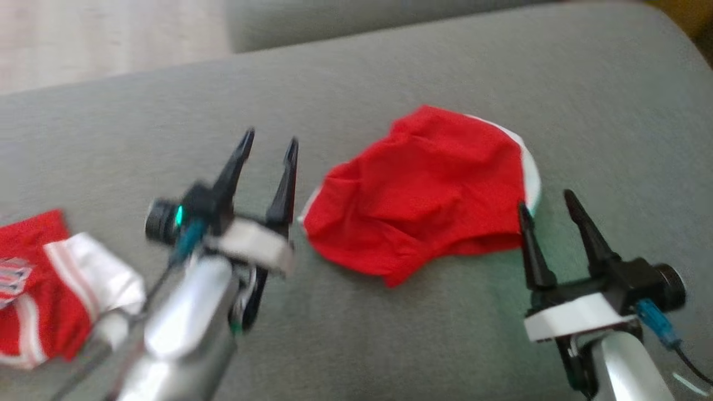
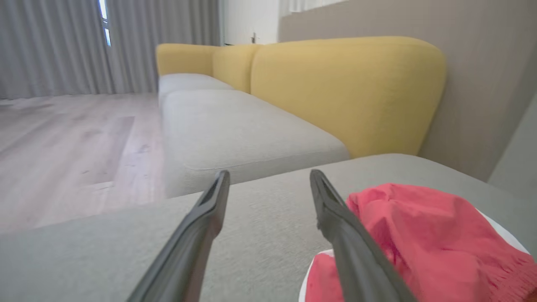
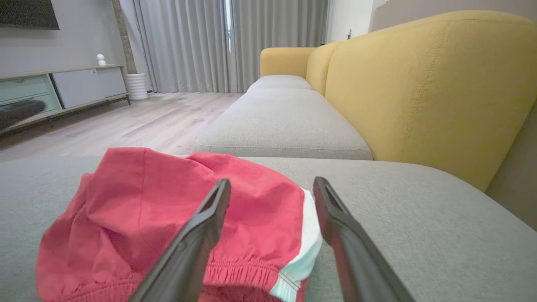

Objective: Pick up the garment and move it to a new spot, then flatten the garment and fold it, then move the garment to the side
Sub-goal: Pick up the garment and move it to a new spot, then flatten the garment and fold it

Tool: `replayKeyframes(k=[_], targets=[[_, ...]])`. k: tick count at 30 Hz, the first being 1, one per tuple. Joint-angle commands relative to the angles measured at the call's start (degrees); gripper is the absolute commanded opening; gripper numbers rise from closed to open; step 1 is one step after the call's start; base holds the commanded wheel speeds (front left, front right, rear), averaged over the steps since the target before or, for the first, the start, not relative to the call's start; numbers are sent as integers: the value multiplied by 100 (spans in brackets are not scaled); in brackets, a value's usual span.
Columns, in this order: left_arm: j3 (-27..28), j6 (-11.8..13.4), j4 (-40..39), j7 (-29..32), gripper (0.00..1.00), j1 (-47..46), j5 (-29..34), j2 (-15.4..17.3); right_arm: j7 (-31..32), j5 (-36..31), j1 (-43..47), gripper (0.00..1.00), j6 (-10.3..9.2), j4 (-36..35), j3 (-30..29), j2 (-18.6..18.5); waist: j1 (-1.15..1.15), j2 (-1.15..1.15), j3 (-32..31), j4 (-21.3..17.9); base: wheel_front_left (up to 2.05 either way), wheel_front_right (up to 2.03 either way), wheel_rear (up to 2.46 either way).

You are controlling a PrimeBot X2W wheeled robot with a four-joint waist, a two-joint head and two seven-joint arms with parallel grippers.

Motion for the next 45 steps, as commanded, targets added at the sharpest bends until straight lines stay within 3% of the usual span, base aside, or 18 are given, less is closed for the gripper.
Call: replayKeyframes(k=[1,7,11,17,45], targets=[[340,90,-362,-53,100,139,117,77,-54,-10,50,100,43,-131,58,-3,0,0,-413,418,0,0,0],[1371,425,-1810,-54,100,1877,719,-183,-54,-11,409,100,43,-132,-321,-3,0,0,-800,764,0,0,0],[1909,427,-2511,-55,100,2779,1077,-448,-54,2,645,100,43,-171,-420,-3,0,0,-941,897,0,0,0],[2103,369,-2764,-55,100,3738,1485,-644,-54,39,941,100,43,-174,-401,-3,0,0,-1089,987,0,0,0],[2045,423,-2761,-55,100,3840,1612,-687,-54,41,943,100,43,-139,-324,-3,0,0,-1207,1023,0,0,0]])
